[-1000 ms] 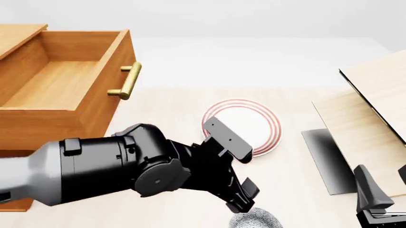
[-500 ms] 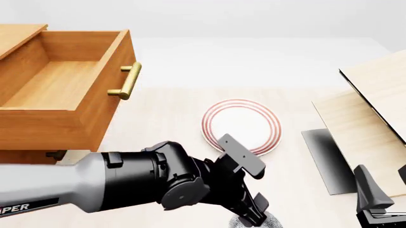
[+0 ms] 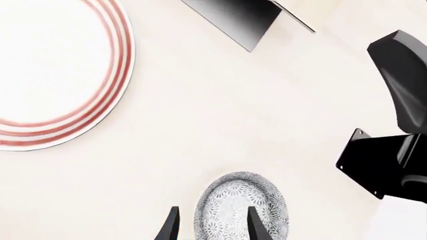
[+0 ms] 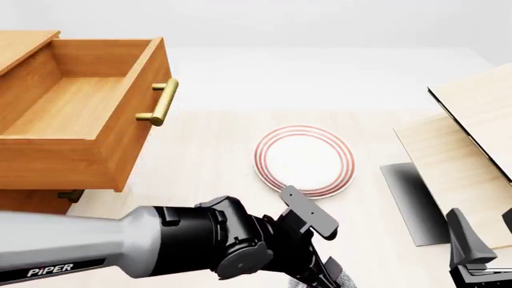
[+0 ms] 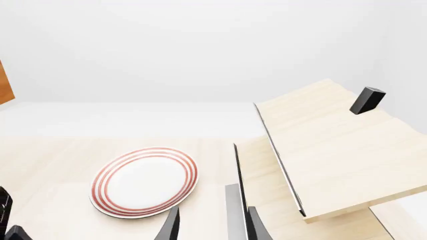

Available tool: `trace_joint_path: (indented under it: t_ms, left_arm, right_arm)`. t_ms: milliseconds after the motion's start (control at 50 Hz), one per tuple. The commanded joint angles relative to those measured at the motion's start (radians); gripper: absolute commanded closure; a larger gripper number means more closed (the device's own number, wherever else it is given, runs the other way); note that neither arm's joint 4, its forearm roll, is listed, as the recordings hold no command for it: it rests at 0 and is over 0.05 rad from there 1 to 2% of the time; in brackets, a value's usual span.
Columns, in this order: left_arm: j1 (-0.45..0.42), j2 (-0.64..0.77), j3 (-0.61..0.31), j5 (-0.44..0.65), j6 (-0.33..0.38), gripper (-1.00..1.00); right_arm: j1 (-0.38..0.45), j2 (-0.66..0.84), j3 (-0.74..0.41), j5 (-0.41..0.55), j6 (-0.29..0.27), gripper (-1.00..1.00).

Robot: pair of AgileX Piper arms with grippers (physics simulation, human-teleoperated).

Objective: Open the top drawer of the cabinet and put the bowl in it.

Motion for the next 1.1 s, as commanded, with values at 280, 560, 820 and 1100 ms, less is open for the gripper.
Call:
trace_joint_path:
  t_ms: [280, 560, 820, 1100]
  left_arm:
    - [0.001, 0.019, 0.066, -0.080, -0.043, -1.00]
    - [0.009, 0.027, 0.101, -0.121, -0.060, -1.00]
    - [0.000, 0.041, 0.121, -0.160, -0.080, -1.00]
    - [-0.007, 0.059, 0.141, -0.200, -0.101, -1.00]
  right_arm:
    - [0.000, -0.003, 0.001, 0.001, 0.000, -1.00]
    - [0.000, -0.004, 0.000, 0.001, 0.000, -1.00]
    - [-0.001, -0.003, 0.001, 0.001, 0.000, -1.00]
    - [-0.001, -0.004, 0.000, 0.001, 0.000, -1.00]
